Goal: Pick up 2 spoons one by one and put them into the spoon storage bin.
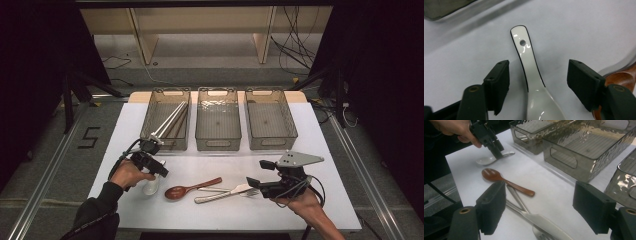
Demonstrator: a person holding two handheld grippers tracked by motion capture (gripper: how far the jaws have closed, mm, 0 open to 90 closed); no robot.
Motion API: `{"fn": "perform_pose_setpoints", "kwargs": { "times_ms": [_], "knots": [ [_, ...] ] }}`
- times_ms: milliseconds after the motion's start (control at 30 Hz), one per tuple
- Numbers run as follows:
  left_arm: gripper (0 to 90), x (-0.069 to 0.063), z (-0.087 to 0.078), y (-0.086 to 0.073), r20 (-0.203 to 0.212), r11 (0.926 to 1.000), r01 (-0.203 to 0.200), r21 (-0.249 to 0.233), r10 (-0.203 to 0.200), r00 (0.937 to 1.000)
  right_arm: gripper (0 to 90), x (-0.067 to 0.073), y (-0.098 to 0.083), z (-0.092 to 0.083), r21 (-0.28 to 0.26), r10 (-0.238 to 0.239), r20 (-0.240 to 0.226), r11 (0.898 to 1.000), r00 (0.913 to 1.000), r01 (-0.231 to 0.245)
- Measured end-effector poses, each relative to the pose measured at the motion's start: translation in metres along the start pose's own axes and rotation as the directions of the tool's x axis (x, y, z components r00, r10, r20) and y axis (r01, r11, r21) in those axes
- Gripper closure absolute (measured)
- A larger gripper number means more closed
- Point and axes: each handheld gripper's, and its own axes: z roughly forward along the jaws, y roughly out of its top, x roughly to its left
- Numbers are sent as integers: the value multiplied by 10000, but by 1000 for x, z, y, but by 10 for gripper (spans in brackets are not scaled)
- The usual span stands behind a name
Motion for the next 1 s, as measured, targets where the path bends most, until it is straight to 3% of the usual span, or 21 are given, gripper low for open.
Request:
{"fn": "perform_pose_setpoints", "kwargs": {
  "times_ms": [400,633,800,1000],
  "knots": [
    [541,0,8,-4,-79,9992,-287,270,289,9996,274,2,1,2,81,-87,1,9999,10000,87],
    [643,-3,8,-4,-566,9959,-820,370,841,9949,274,3,1,2,111,-88,54,9999,9999,87],
    [726,-7,9,-3,-405,9941,-1056,260,1066,9935,274,2,1,3,106,-76,49,9999,10000,75],
    [738,-13,9,-2,-198,9890,-1418,418,1428,9896,275,2,1,2,91,-90,60,9999,9999,90]
  ]
}}
